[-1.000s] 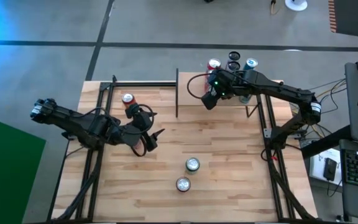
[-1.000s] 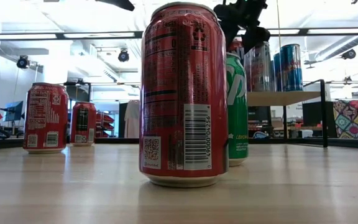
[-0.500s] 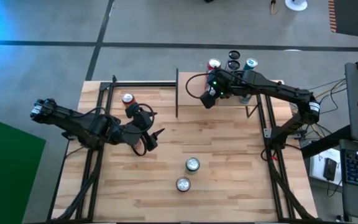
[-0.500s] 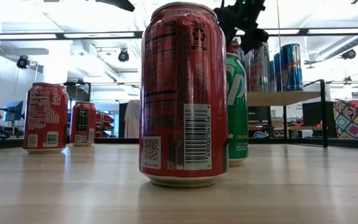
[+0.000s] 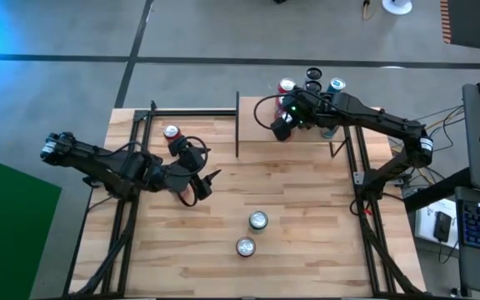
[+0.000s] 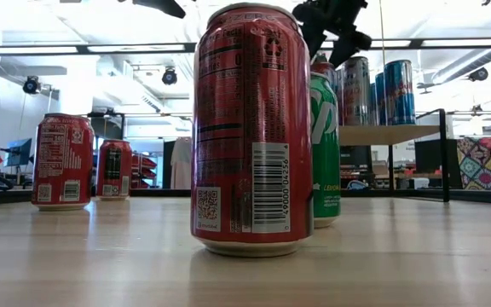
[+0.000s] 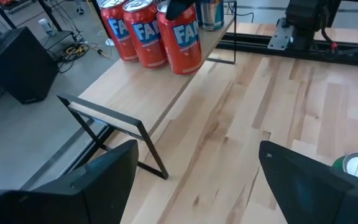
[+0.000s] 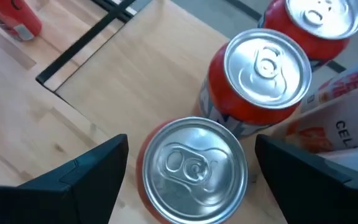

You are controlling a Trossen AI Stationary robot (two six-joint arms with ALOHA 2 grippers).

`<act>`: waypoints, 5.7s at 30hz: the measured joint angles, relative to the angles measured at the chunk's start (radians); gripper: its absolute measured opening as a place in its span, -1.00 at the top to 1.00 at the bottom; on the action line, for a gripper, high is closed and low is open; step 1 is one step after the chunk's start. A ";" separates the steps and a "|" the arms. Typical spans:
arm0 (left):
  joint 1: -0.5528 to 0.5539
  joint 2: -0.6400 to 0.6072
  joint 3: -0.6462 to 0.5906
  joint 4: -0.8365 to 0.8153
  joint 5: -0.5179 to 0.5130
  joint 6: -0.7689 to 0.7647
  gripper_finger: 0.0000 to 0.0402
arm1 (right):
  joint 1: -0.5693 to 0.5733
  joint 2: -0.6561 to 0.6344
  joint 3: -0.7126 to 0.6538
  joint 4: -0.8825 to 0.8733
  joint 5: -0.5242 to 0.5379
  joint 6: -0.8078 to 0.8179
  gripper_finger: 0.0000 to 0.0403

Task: Place canned beverage on shelf
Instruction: Put the red soda can on the shelf aligned with the other red soda cans, then put the bottom red-black soda can on the shelf

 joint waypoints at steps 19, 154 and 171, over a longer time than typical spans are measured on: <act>0.012 -0.045 0.000 -0.036 -0.014 -0.091 -0.59 | 0.277 -0.027 0.050 -0.147 0.113 0.188 -0.24; -0.187 0.777 0.430 -0.110 0.518 -0.544 -0.47 | 1.054 0.000 -0.444 0.176 0.235 1.114 -0.22; 0.105 0.397 0.430 -0.319 0.514 -0.306 -0.49 | 1.047 -0.050 -0.429 0.284 0.302 0.853 -0.22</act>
